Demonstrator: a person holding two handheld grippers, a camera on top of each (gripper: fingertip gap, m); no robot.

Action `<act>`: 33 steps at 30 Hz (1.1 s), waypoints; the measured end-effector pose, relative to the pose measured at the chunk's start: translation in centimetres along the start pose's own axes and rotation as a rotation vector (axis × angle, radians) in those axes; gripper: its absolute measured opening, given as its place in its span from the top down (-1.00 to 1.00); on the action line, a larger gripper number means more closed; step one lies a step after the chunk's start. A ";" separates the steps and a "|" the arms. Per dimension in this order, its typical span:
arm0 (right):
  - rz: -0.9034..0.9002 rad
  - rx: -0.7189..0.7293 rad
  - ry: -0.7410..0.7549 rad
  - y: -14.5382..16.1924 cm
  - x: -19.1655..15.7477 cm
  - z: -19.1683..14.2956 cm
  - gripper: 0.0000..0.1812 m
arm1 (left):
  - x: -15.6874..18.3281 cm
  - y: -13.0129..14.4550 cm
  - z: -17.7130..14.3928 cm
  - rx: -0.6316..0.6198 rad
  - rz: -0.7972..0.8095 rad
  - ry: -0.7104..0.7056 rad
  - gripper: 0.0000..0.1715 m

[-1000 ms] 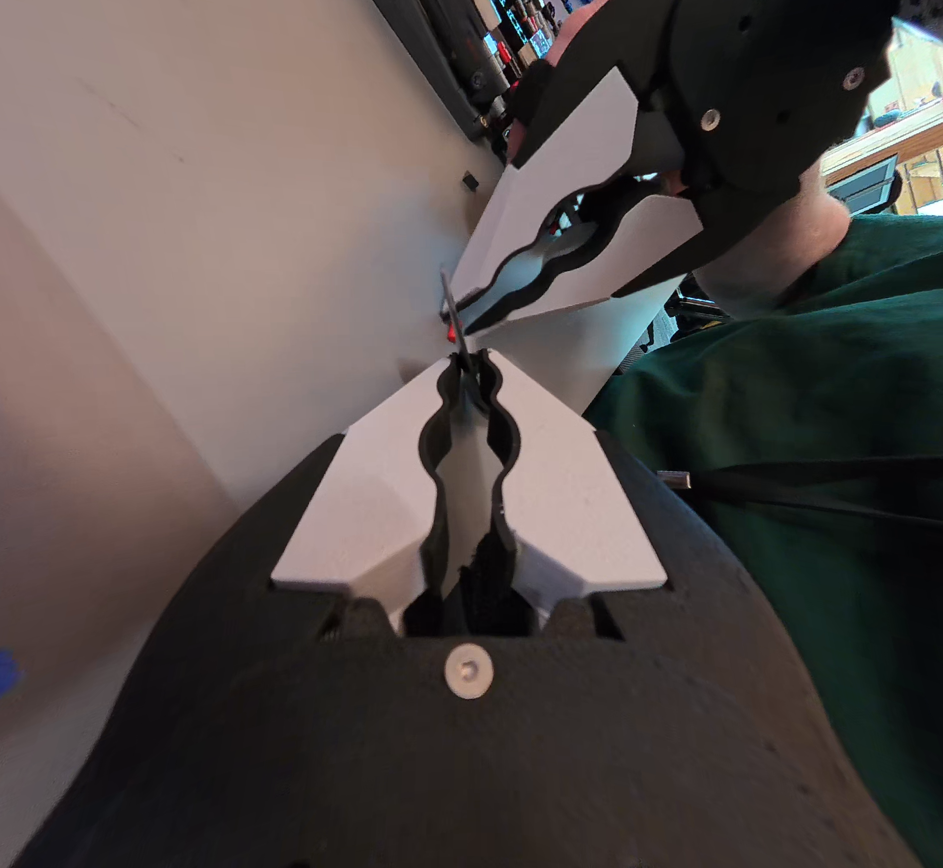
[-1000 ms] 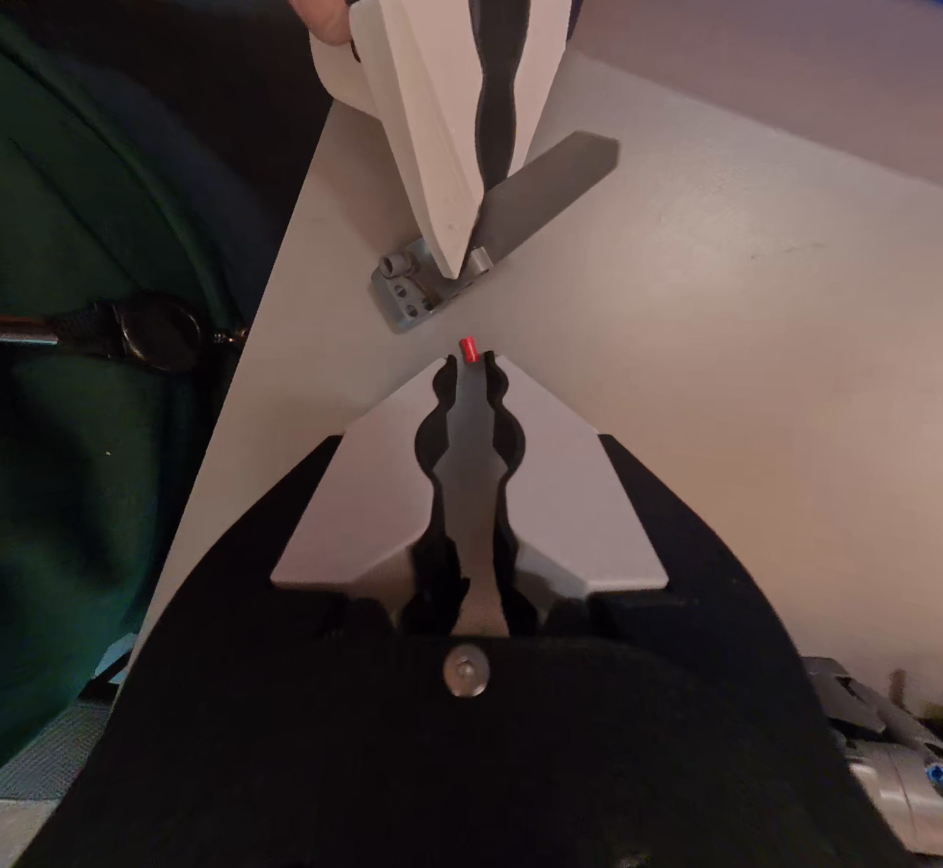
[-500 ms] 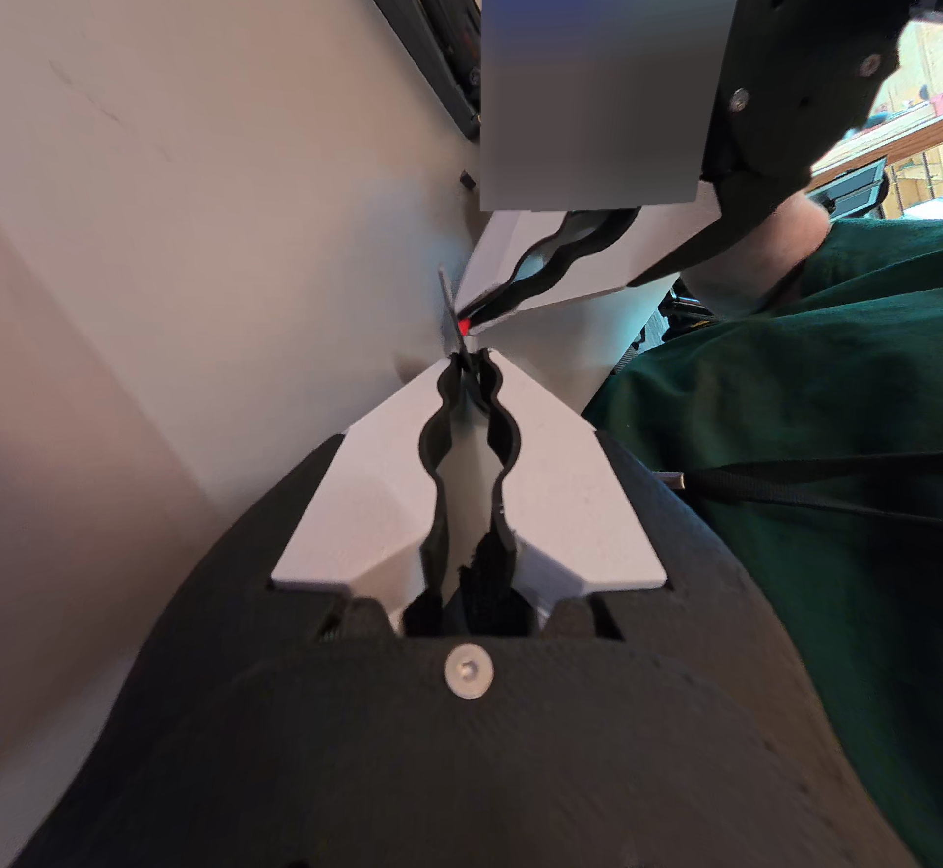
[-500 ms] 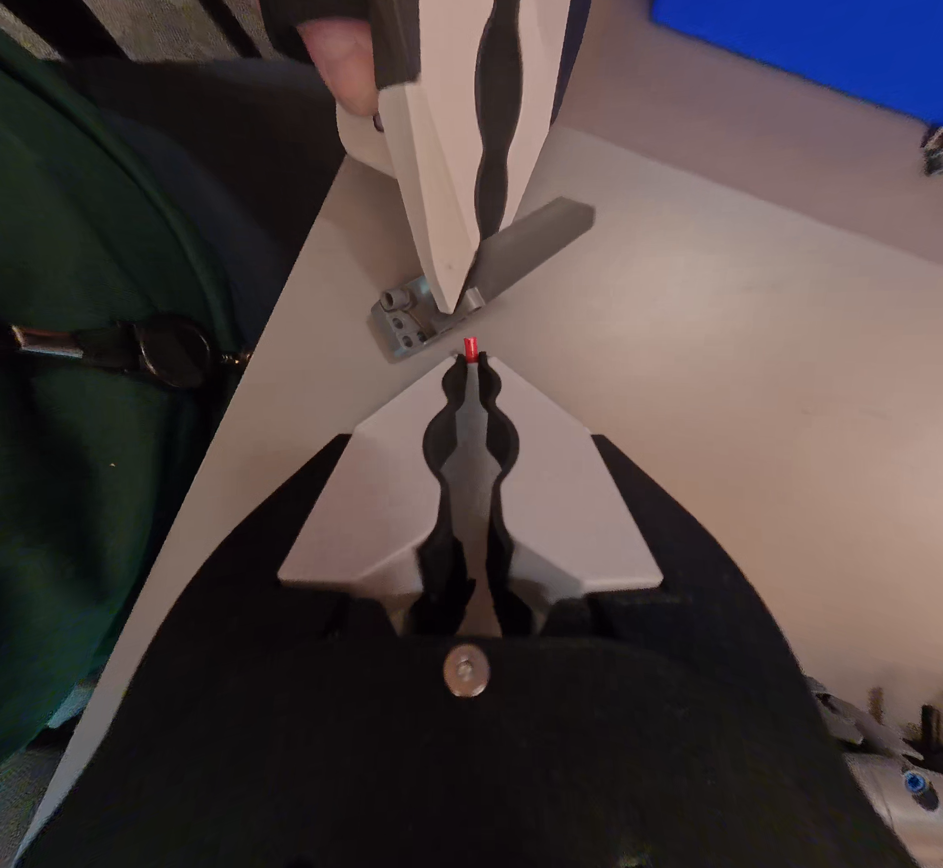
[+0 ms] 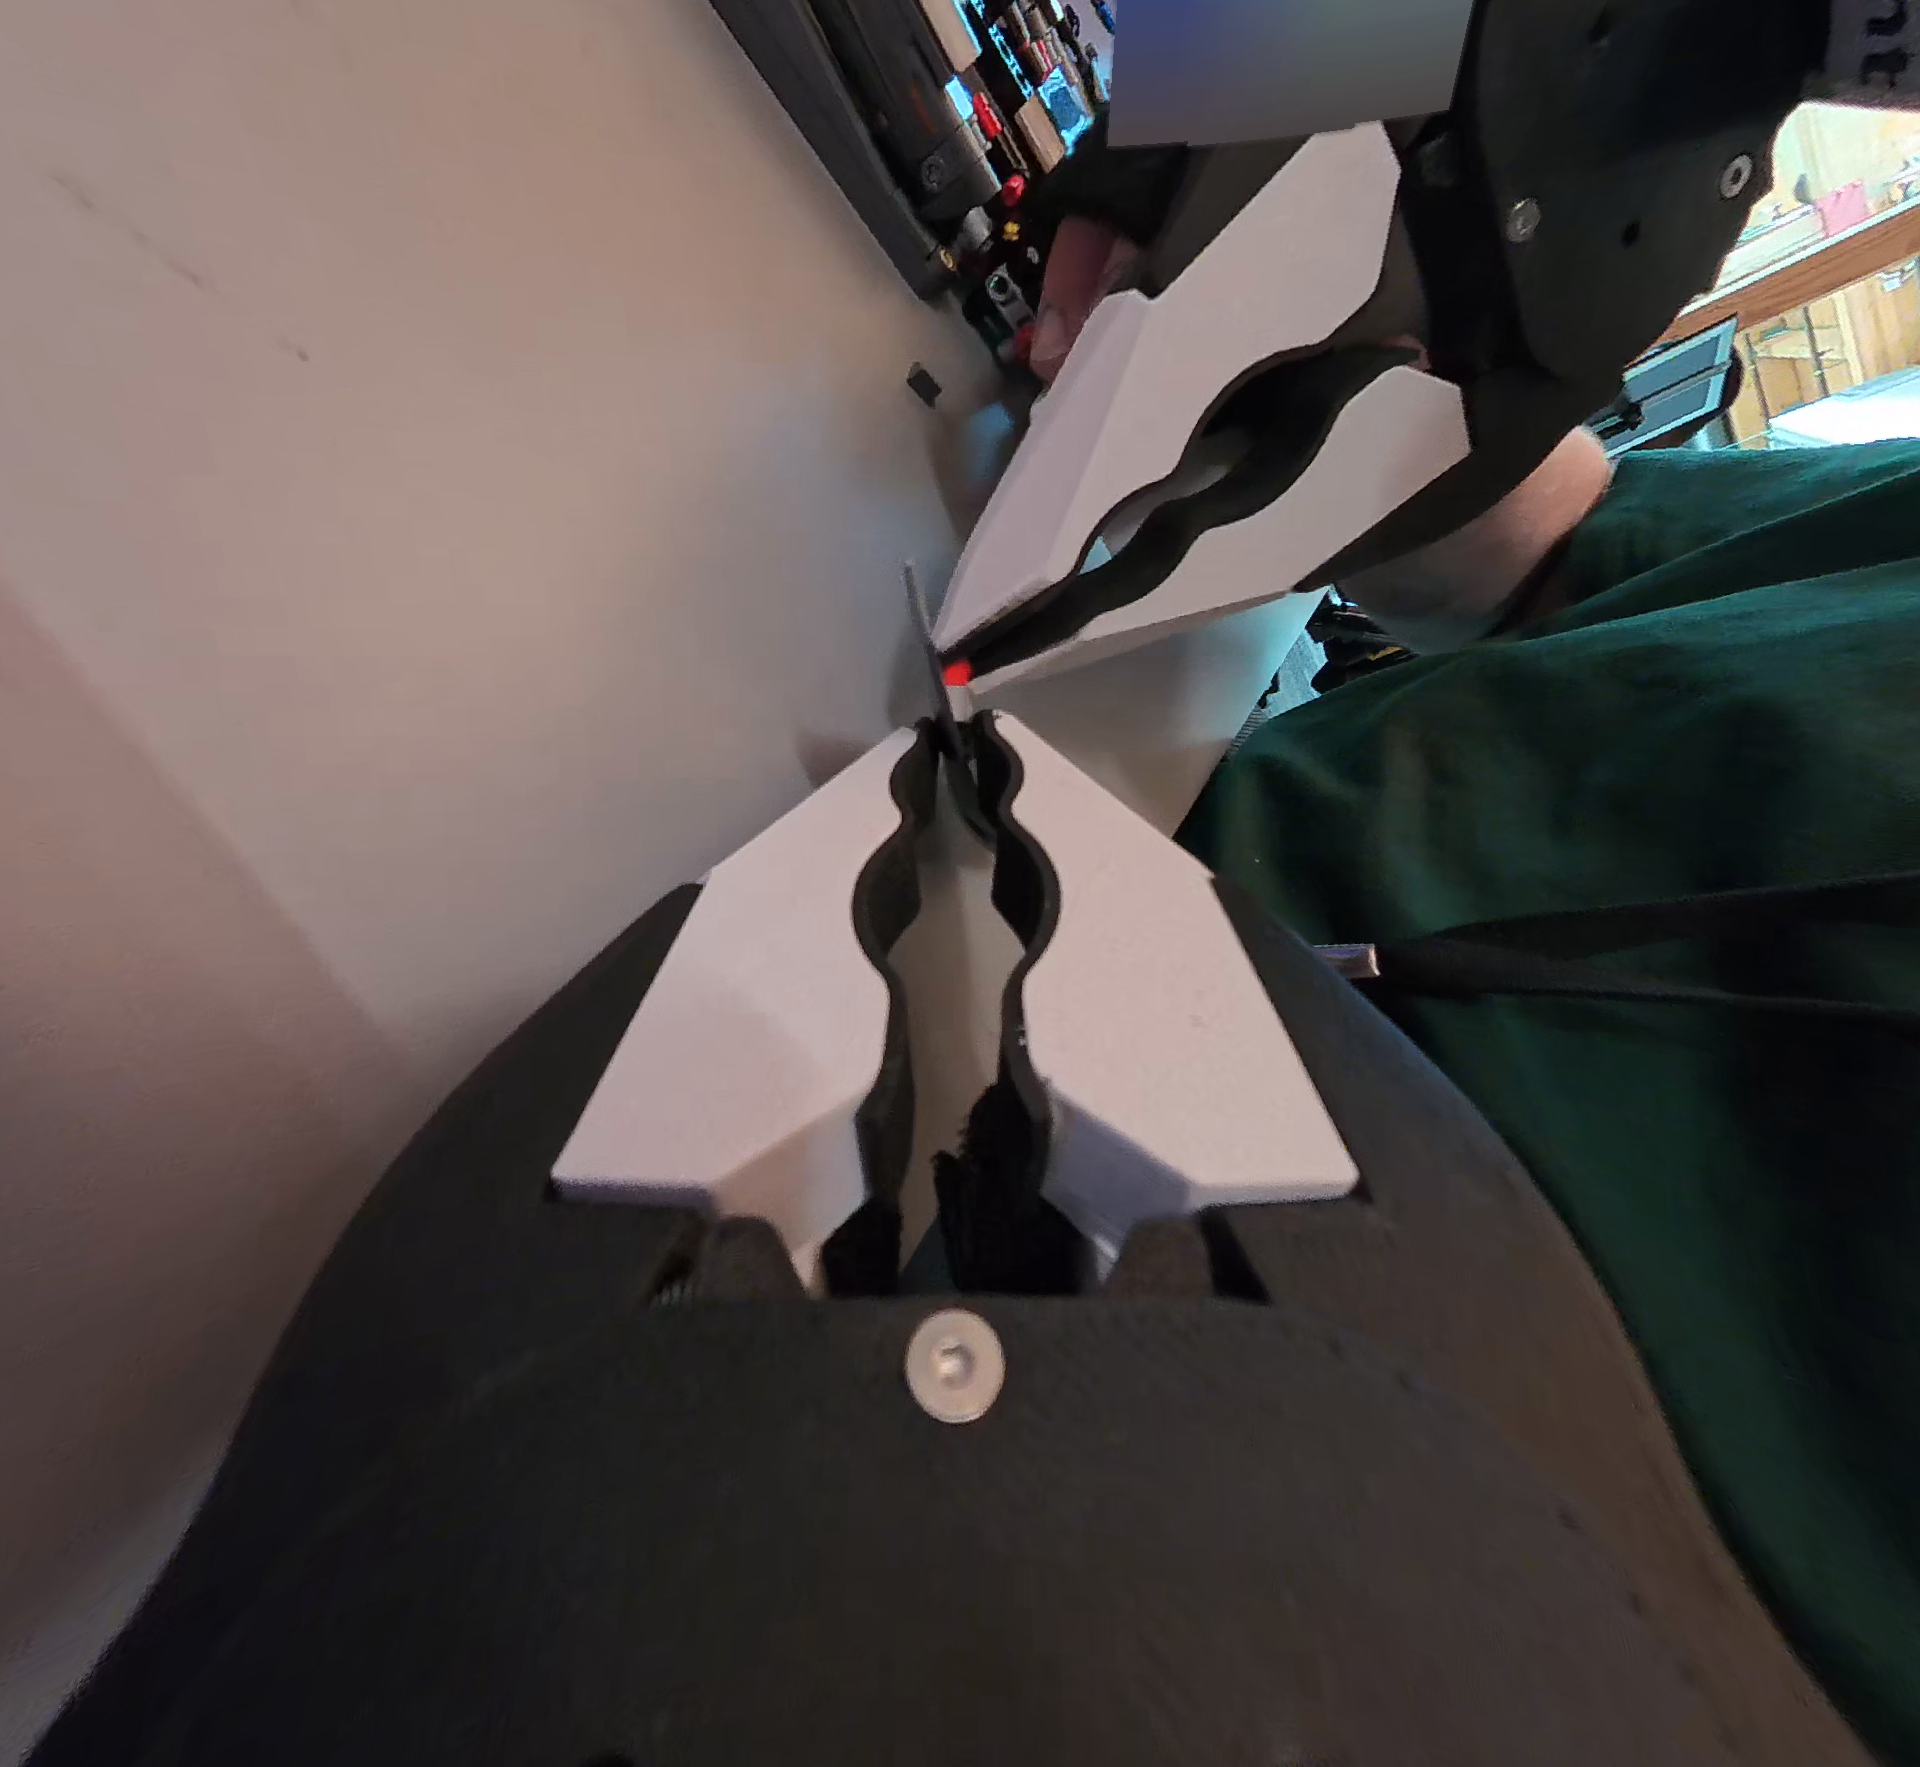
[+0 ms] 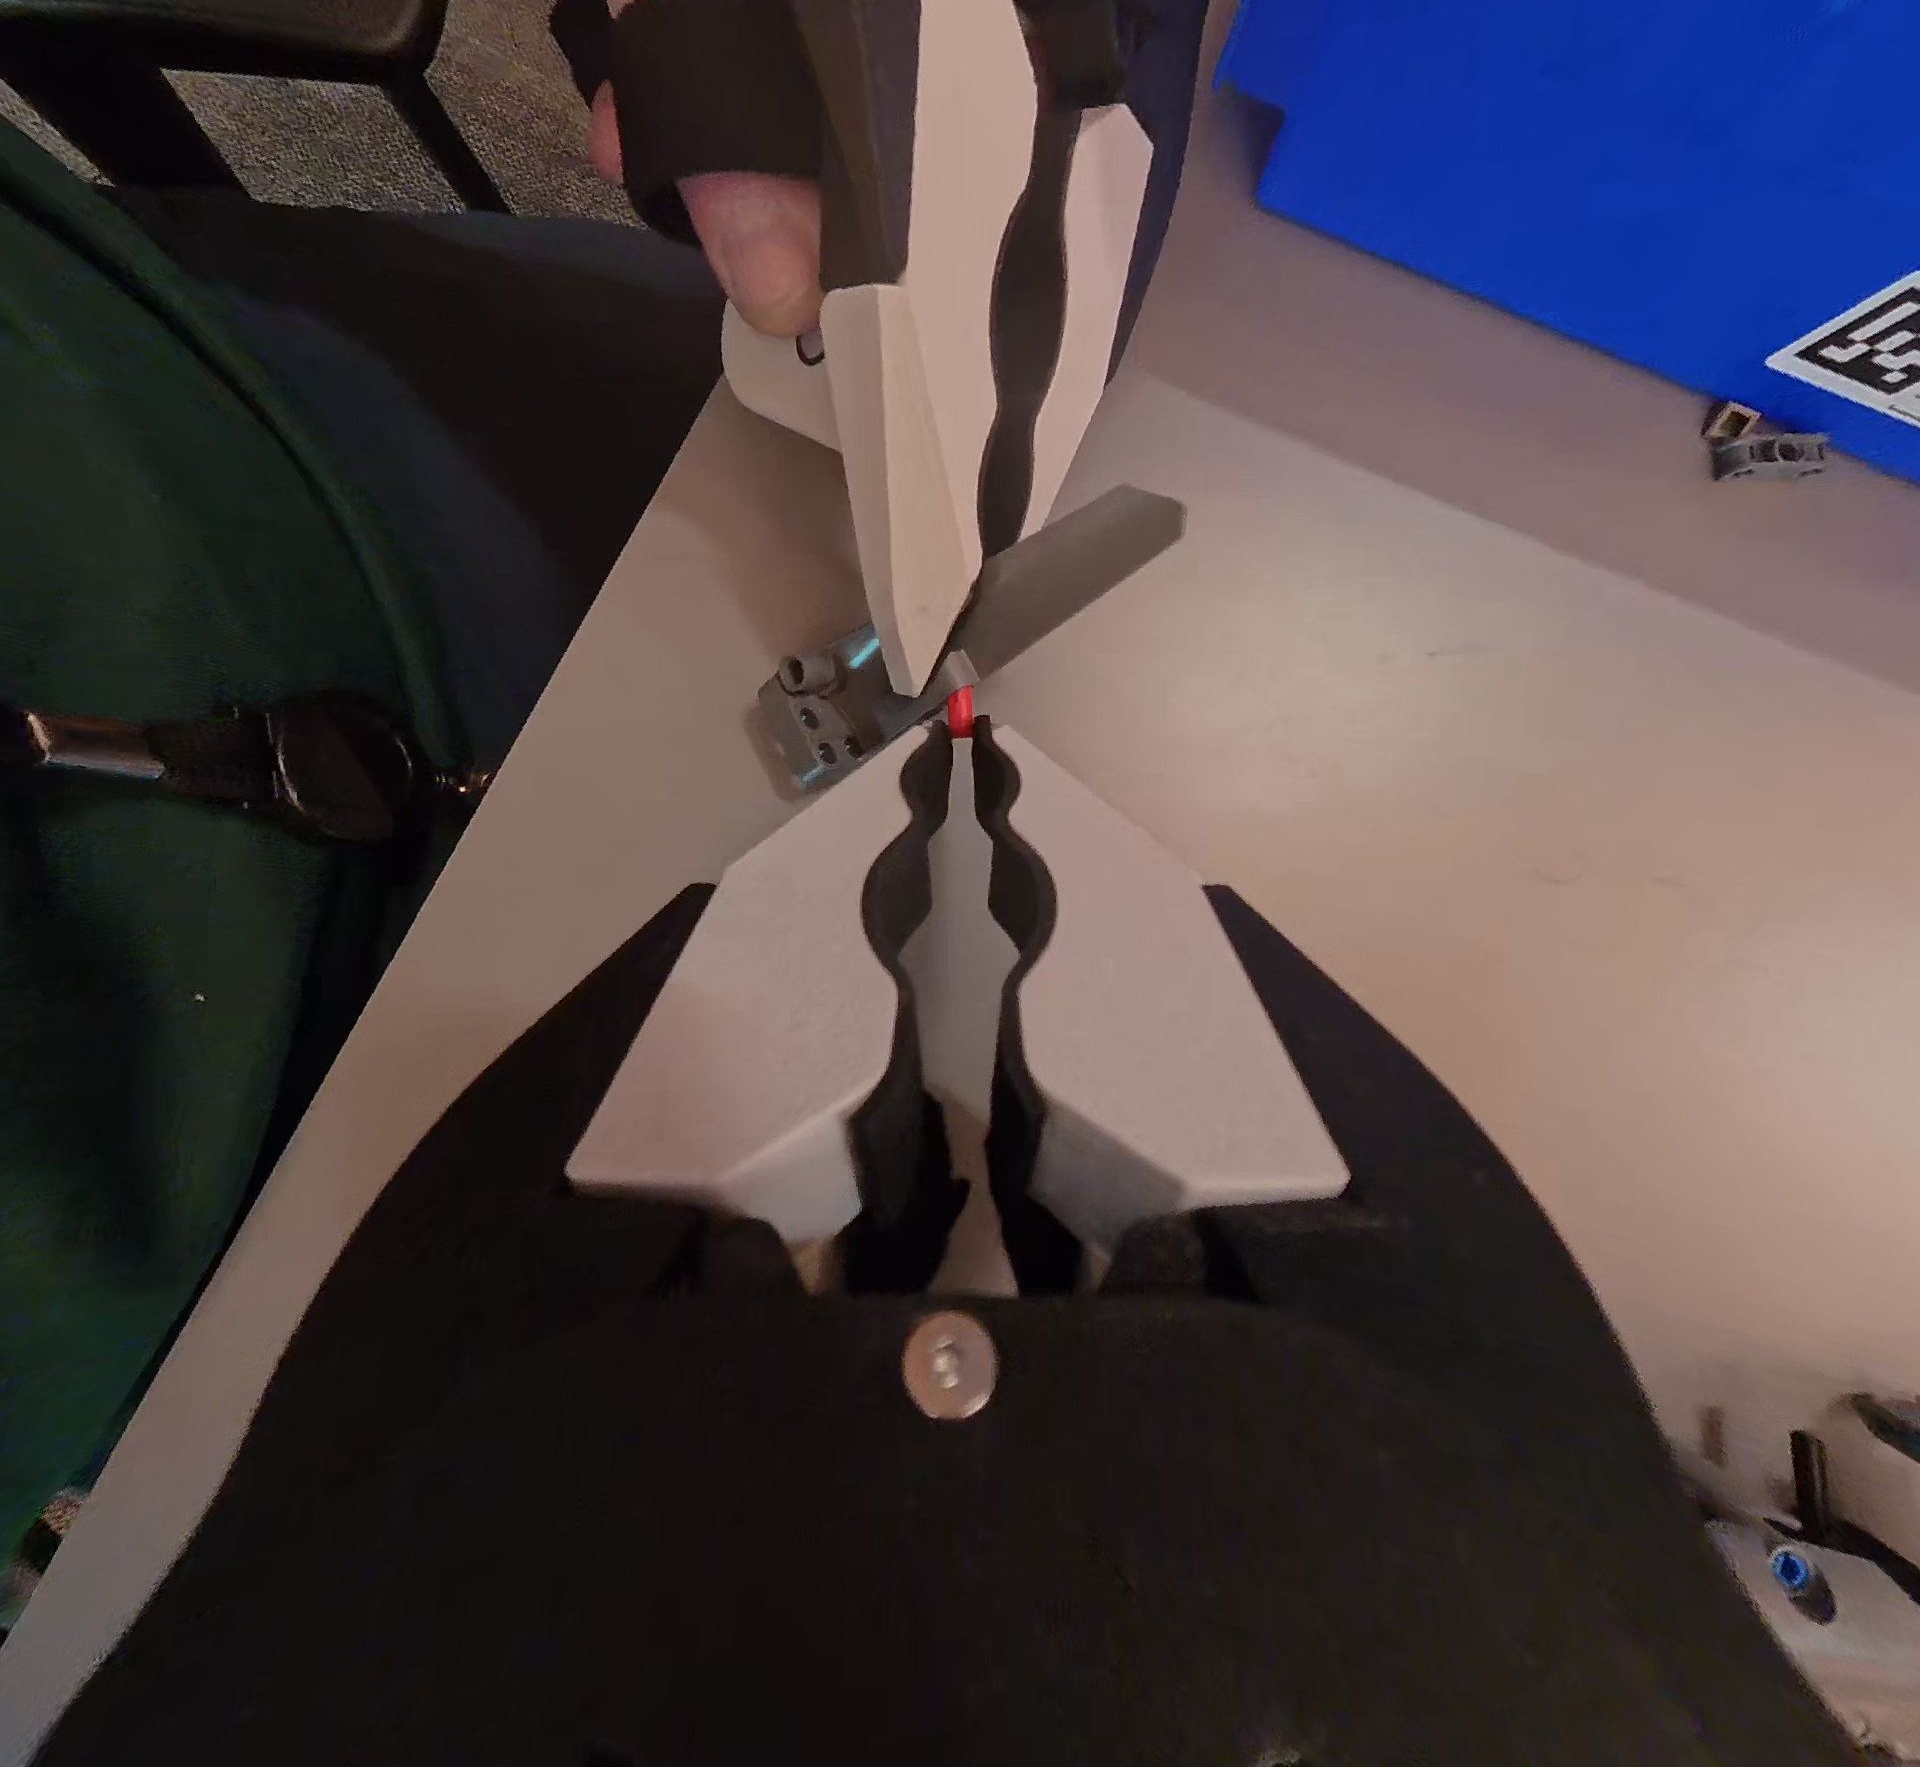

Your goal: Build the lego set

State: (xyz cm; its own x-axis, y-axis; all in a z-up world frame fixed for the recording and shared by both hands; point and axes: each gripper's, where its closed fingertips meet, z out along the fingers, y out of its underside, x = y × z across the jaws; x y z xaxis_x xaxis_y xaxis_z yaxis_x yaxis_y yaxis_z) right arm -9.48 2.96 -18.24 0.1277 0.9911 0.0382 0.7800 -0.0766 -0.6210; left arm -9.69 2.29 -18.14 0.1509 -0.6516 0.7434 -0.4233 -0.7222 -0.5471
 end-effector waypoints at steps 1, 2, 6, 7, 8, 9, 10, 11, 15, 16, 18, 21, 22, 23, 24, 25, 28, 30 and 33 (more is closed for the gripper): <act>-0.007 0.005 0.000 -0.1 0.0 -0.1 0.98 | 0.1 0.0 0.0 0.005 -0.003 0.009 0.94; -0.012 0.009 0.003 -0.1 0.0 -0.2 0.98 | 0.1 -0.1 0.0 0.009 -0.006 0.016 0.94; -0.056 -0.001 0.010 0.0 -0.1 -0.1 0.98 | 0.1 -0.1 0.1 0.001 0.001 0.017 0.94; -0.062 -0.005 0.006 0.0 -0.1 -0.1 0.98 | 0.1 0.0 0.1 -0.002 0.000 0.020 0.94; -0.074 -0.007 0.007 0.0 -0.1 -0.2 0.98 | 0.1 -0.1 0.1 -0.001 -0.001 0.023 0.94; -0.085 -0.011 0.008 0.0 0.0 -0.2 0.98 | 0.1 -0.1 0.1 -0.001 -0.003 0.025 0.94; -0.099 -0.020 0.007 0.0 -0.1 -0.2 0.98 | 0.1 -0.1 0.1 -0.006 -0.003 0.027 0.94; -0.117 -0.025 0.011 0.0 0.0 -0.2 0.99 | 0.1 -0.1 0.1 -0.007 -0.003 0.026 0.94; -0.168 -0.039 -0.004 0.0 0.0 -0.1 0.99 | 0.0 -0.1 0.1 -0.018 -0.008 0.027 0.94; -0.180 -0.041 -0.010 0.0 0.0 0.0 0.99 | 0.0 -0.1 0.2 -0.021 -0.008 0.026 0.94; -0.211 -0.047 -0.012 0.0 0.0 0.0 0.99 | 0.0 -0.1 0.1 -0.025 -0.008 0.027 0.94; -0.264 -0.059 -0.013 0.0 0.0 0.0 0.99 | 0.0 0.0 0.2 -0.029 -0.006 0.028 0.94; -0.282 -0.063 -0.014 0.0 0.0 0.0 0.99 | 0.0 0.0 0.2 -0.029 -0.006 0.030 0.94; -0.300 -0.064 -0.017 -0.1 0.0 0.0 0.99 | 0.0 0.0 0.2 -0.029 -0.005 0.033 0.94; -0.318 -0.063 -0.019 -0.1 0.0 -0.1 0.99 | 0.0 0.0 0.1 -0.030 -0.004 0.036 0.94; -0.331 -0.063 -0.021 -0.1 0.0 -0.1 0.99 | 0.1 0.0 0.2 -0.030 -0.003 0.037 0.94; -0.385 -0.068 -0.021 -0.1 -0.1 -0.1 0.99 | 0.1 0.0 0.2 -0.033 0.001 0.041 0.94; -0.428 -0.076 -0.017 -0.2 -0.2 -0.1 0.99 | 0.2 0.1 0.2 -0.032 0.004 0.049 0.94; -0.475 -0.087 -0.014 -0.2 -0.2 -0.1 0.99 | 0.3 0.1 0.2 -0.036 0.008 0.055 0.94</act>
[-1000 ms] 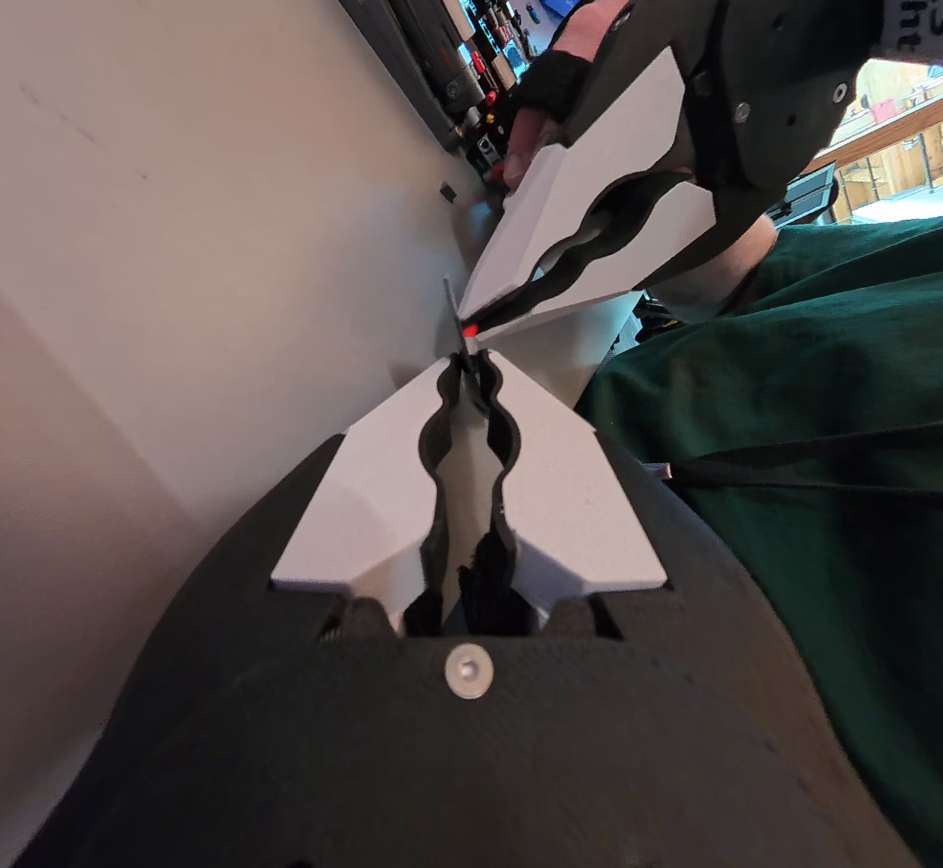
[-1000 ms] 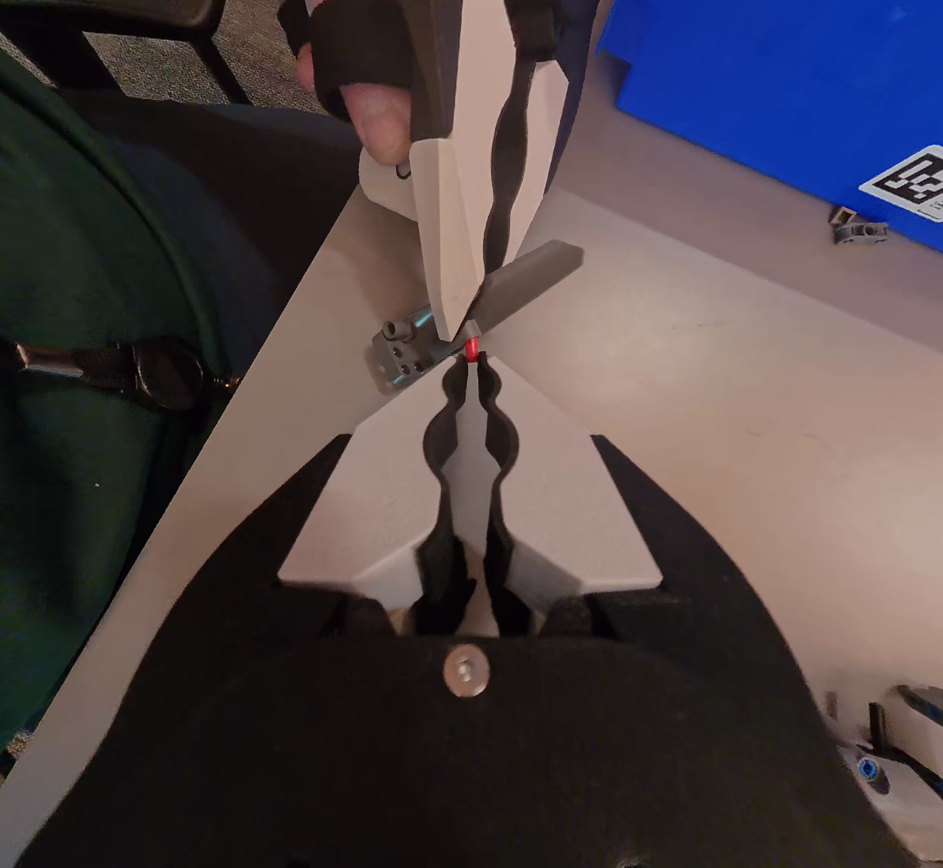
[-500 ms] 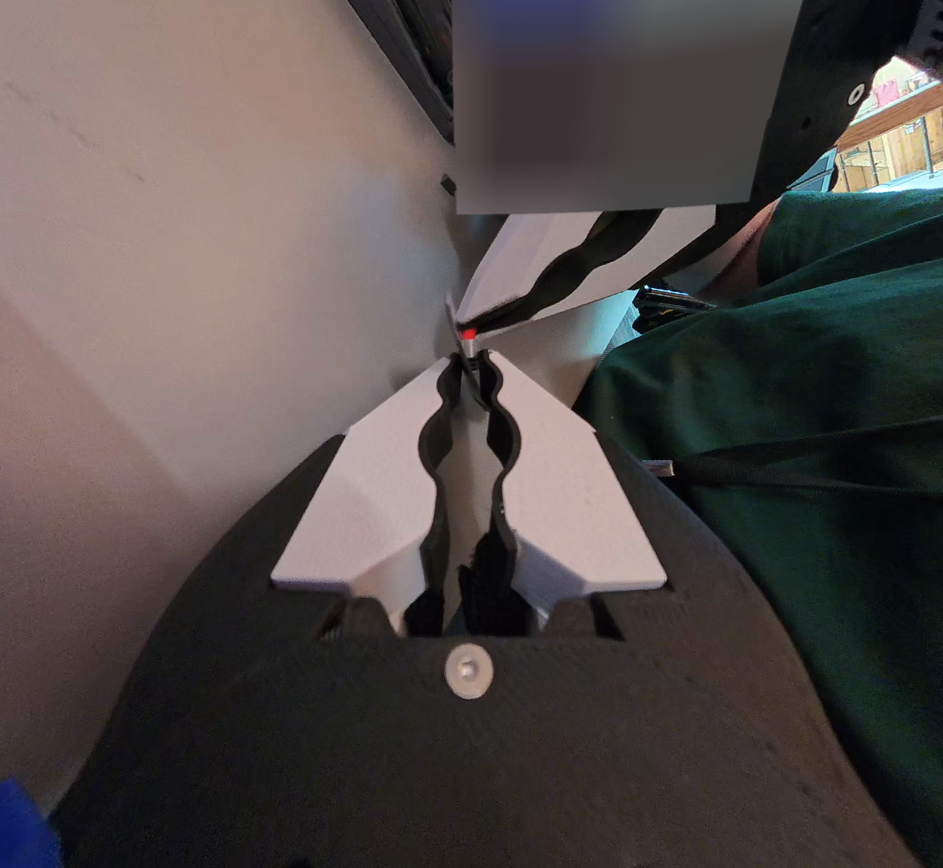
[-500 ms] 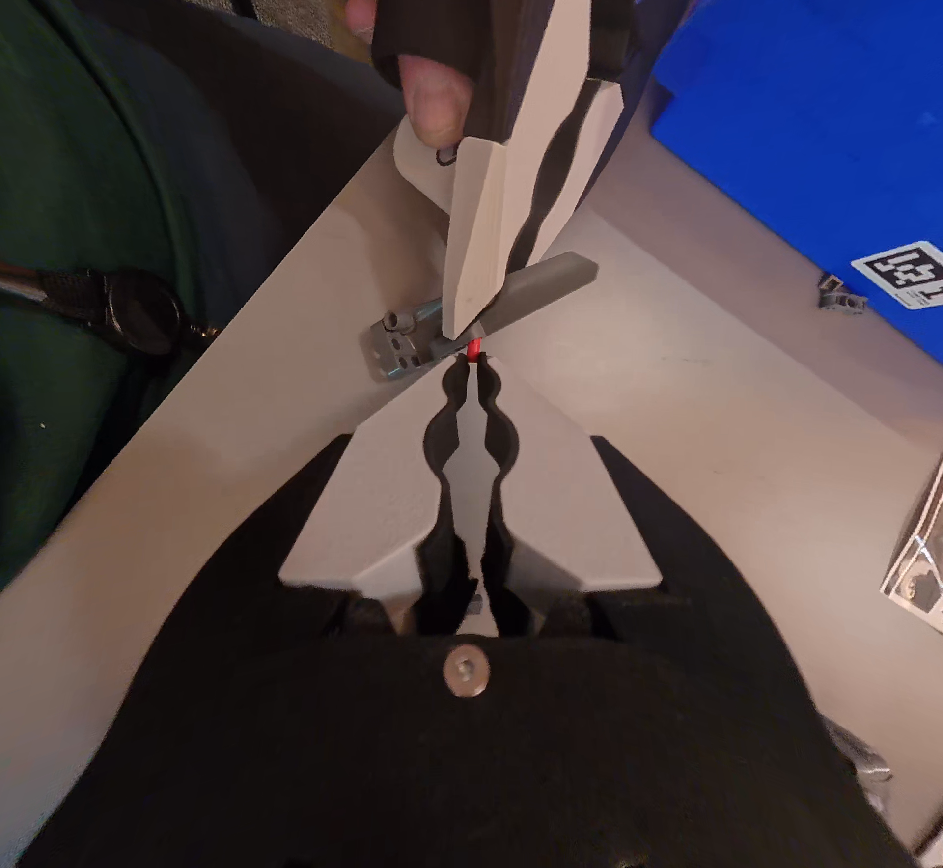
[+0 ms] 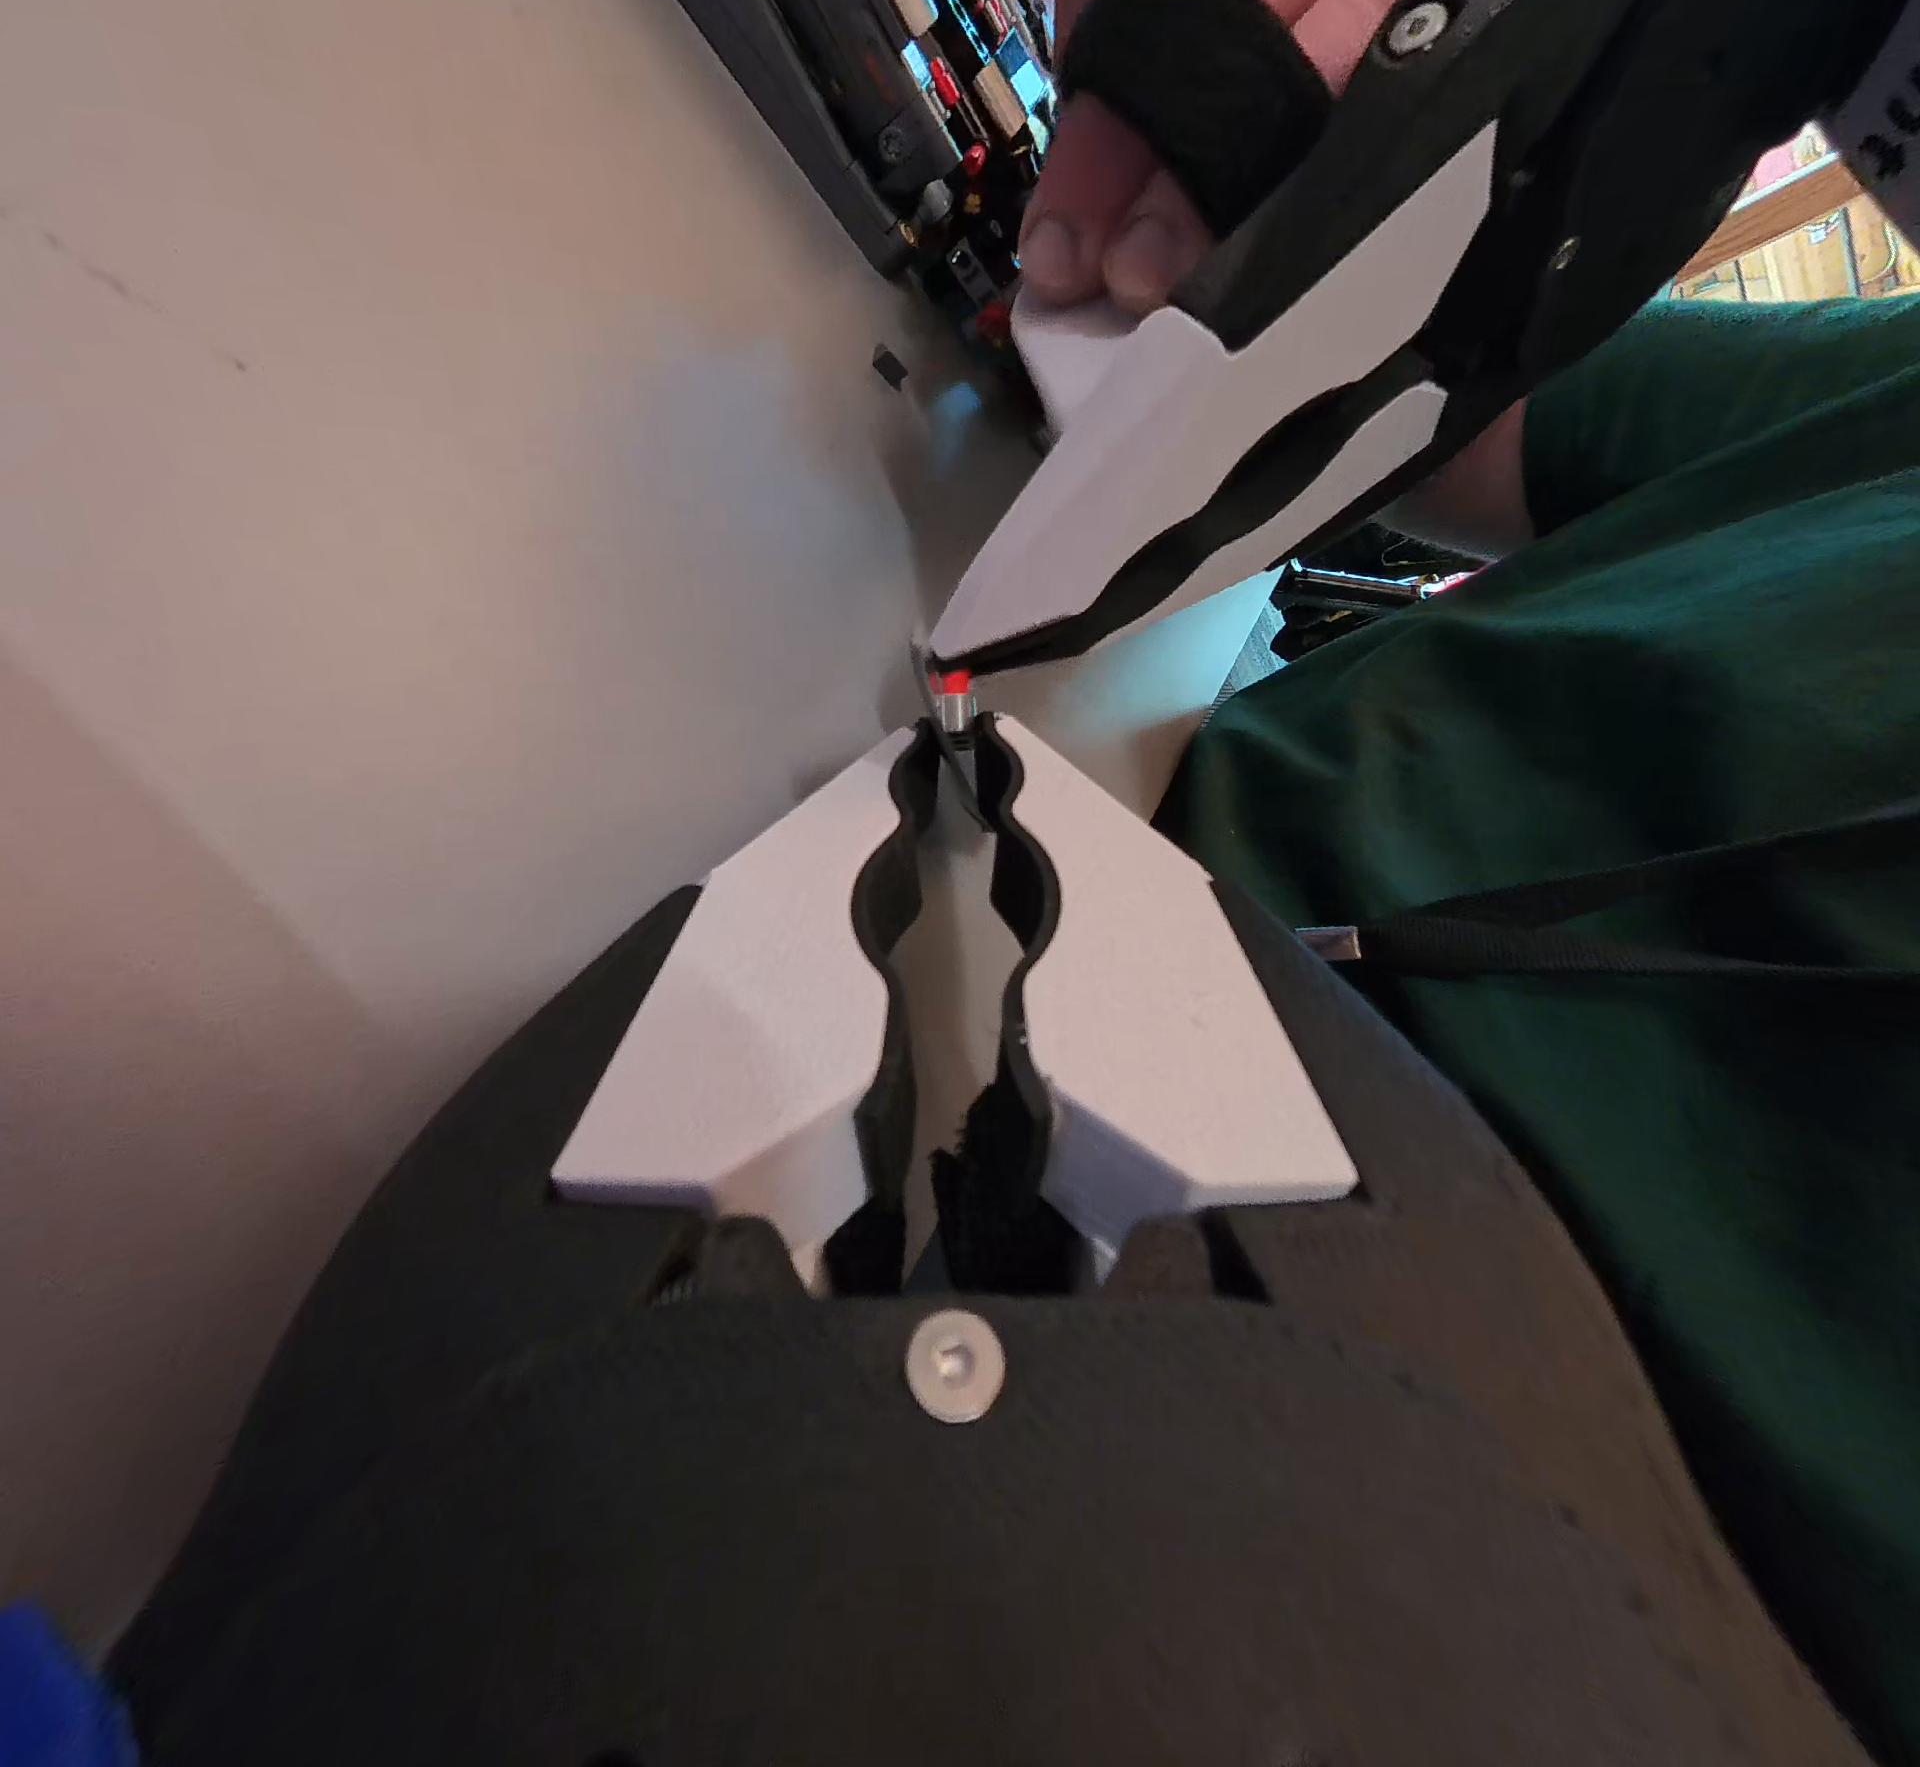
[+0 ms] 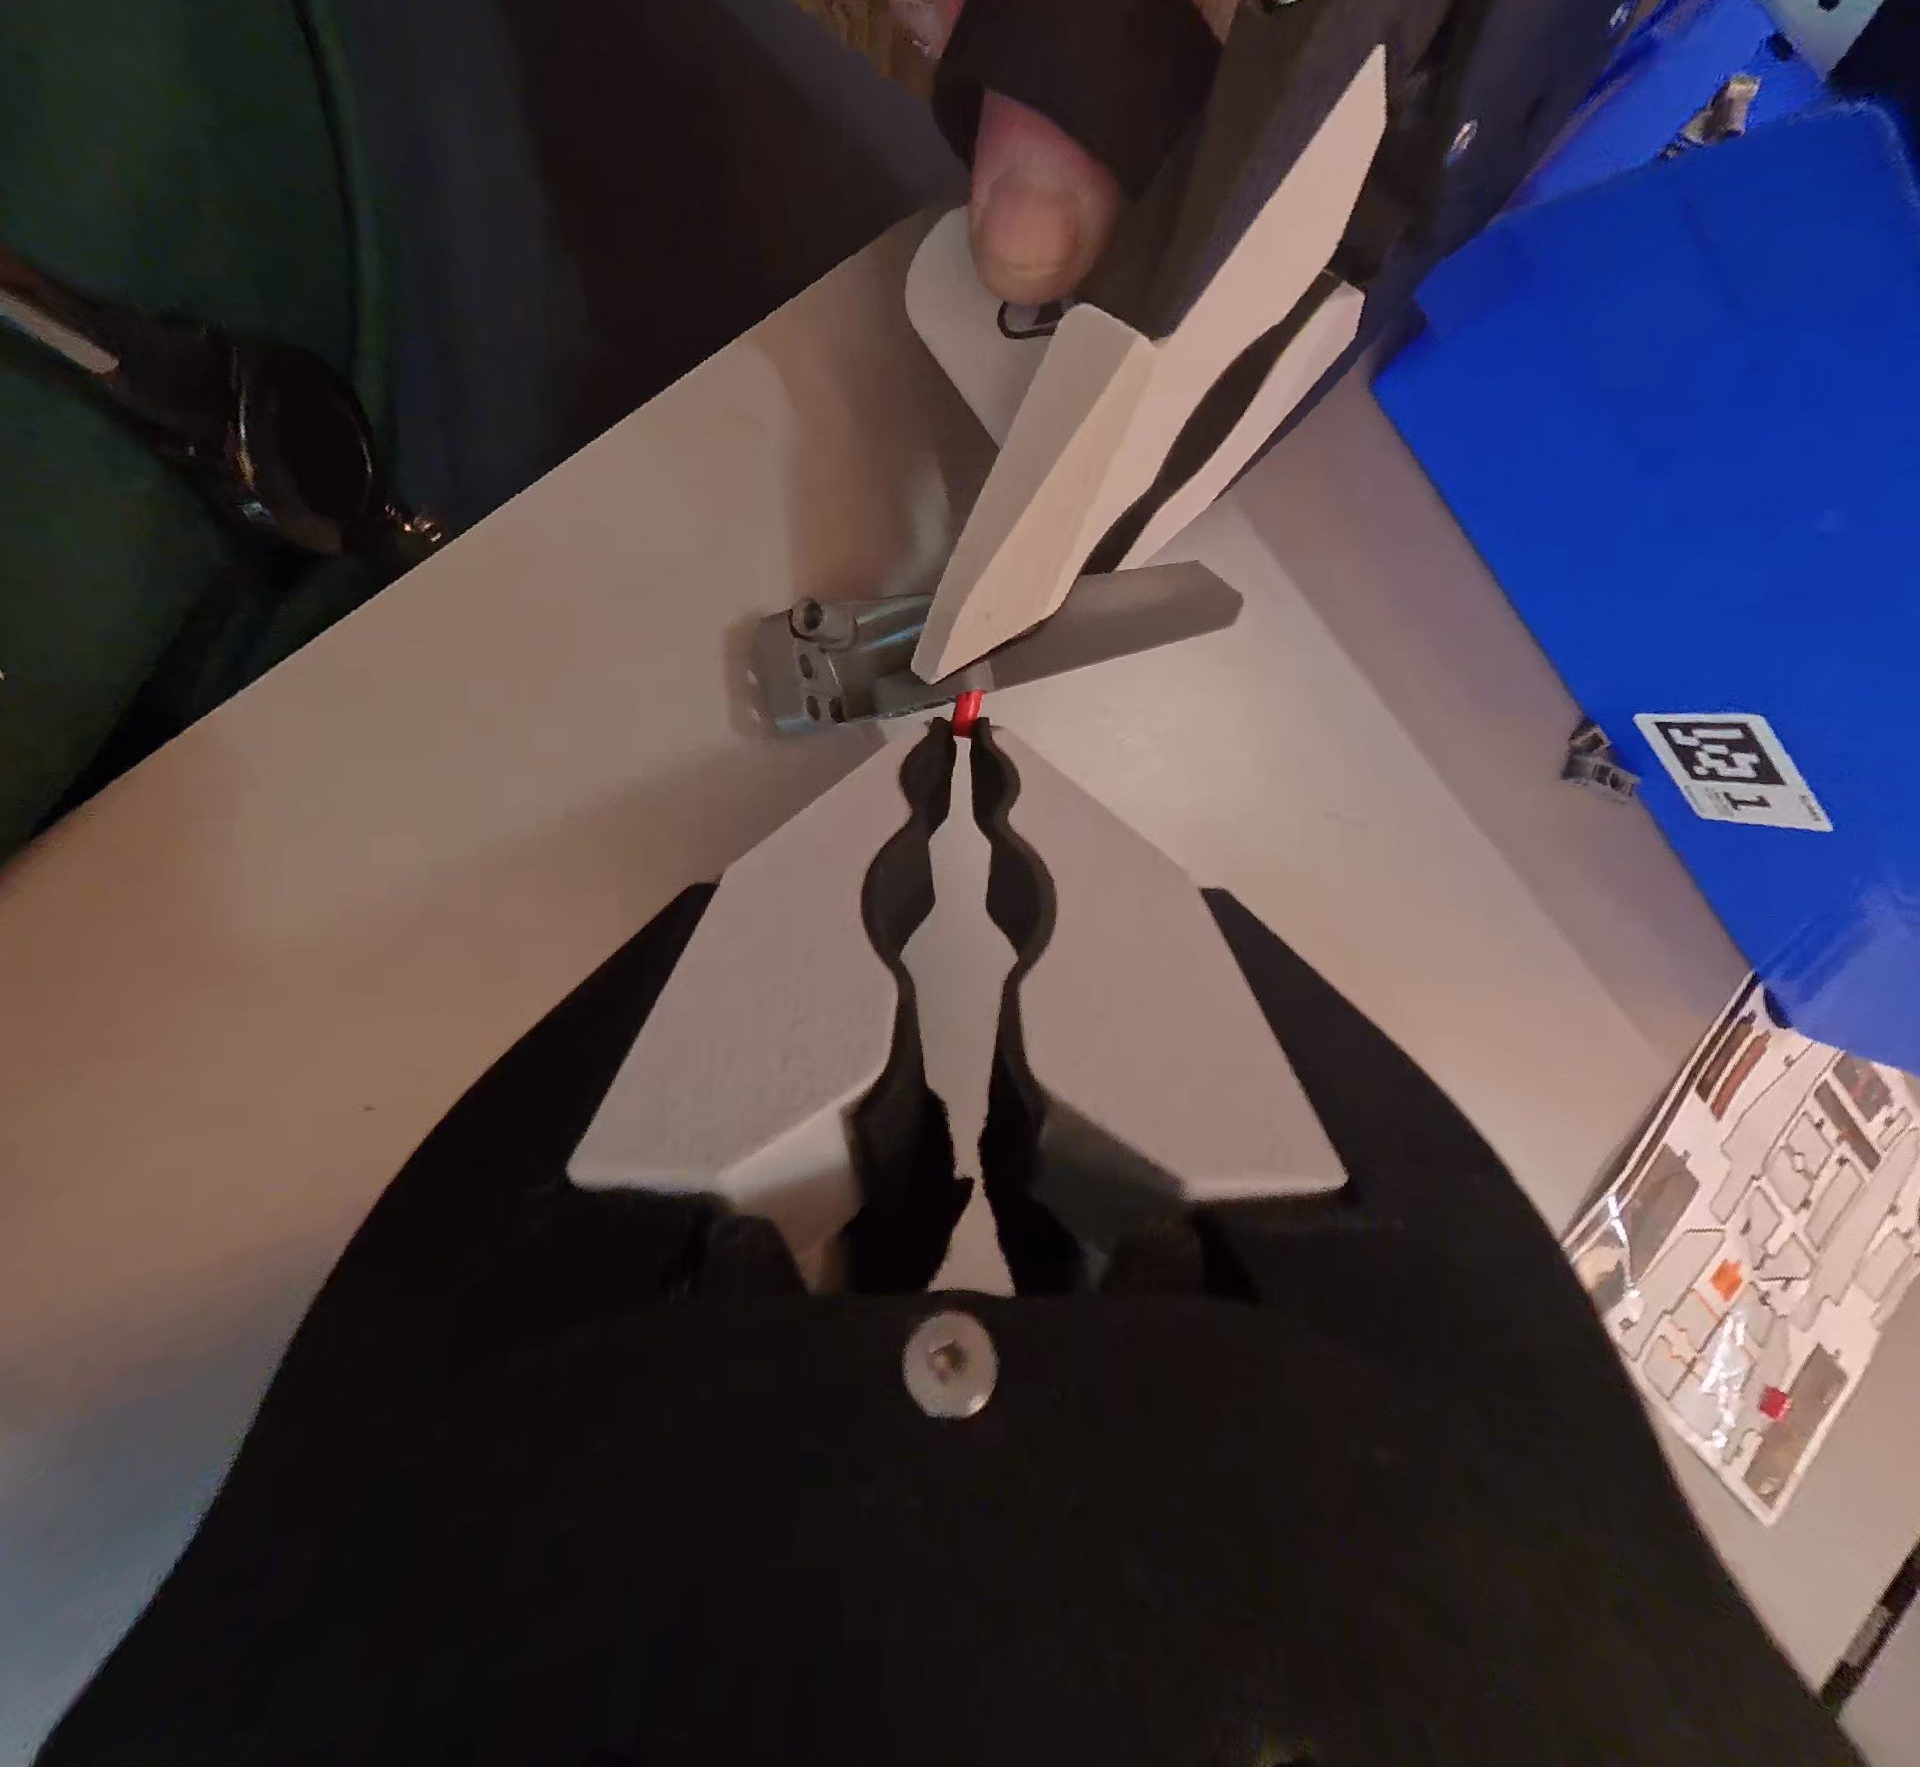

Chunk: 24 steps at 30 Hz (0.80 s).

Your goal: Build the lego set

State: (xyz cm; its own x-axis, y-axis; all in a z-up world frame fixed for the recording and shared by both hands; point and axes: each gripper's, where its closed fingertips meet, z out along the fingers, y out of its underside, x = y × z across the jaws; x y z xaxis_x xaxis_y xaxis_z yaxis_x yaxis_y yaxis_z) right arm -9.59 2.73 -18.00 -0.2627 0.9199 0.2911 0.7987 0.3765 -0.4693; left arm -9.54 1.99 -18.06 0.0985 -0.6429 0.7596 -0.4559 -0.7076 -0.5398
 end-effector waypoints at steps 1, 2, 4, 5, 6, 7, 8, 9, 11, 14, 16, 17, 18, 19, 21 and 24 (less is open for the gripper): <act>-0.014 -0.003 0.003 0.0 0.0 0.0 0.99 | 0.0 0.0 0.0 0.000 0.002 0.002 0.94; -0.027 -0.005 0.007 0.0 0.0 0.0 0.99 | 0.1 0.0 0.0 0.000 0.005 0.006 0.94; -0.053 -0.012 0.012 -0.2 -0.1 -0.1 0.99 | 0.2 0.1 0.0 -0.005 0.011 0.015 0.94; -0.067 -0.022 0.016 -0.1 -0.2 -0.1 0.99 | 0.2 0.2 0.1 -0.009 0.012 0.013 0.94; -0.077 -0.027 0.018 -0.1 -0.3 -0.1 0.99 | 0.3 0.2 0.1 -0.014 0.015 0.016 0.94; -0.081 -0.027 0.016 -0.2 -0.3 -0.1 0.99 | 0.3 0.3 0.1 -0.017 0.018 0.019 0.94; -0.085 -0.025 0.016 -0.2 -0.4 -0.1 0.99 | 0.4 0.3 0.1 -0.018 0.019 0.021 0.94; -0.087 -0.022 0.014 -0.3 -0.4 -0.2 0.99 | 0.5 0.3 0.1 -0.020 0.022 0.028 0.94; -0.099 -0.019 0.010 -0.4 -0.6 -0.2 0.99 | 0.6 0.5 0.2 -0.028 0.027 0.034 0.94; -0.118 -0.029 0.006 -0.4 -0.8 -0.2 0.99 | 0.7 0.6 0.2 -0.036 0.033 0.040 0.94; -0.128 -0.034 -0.001 -0.5 -0.9 -0.2 0.99 | 0.8 0.7 0.3 -0.041 0.037 0.047 0.94; -0.136 -0.039 -0.002 -0.5 -0.9 -0.2 0.99 | 0.8 0.7 0.3 -0.044 0.038 0.046 0.94; -0.143 -0.044 -0.006 -0.5 -0.9 -0.2 0.99 | 0.8 0.8 0.3 -0.047 0.040 0.047 0.94; -0.147 -0.047 -0.012 -0.5 -1.0 -0.2 0.99 | 0.8 0.8 0.3 -0.049 0.042 0.050 0.94; -0.163 -0.056 -0.018 -0.5 -1.0 -0.2 0.99 | 0.9 0.8 0.3 -0.049 0.043 0.051 0.94; -0.195 -0.075 -0.027 -0.5 -1.1 -0.2 0.99 | 0.9 0.9 0.4 -0.056 0.045 0.051 0.94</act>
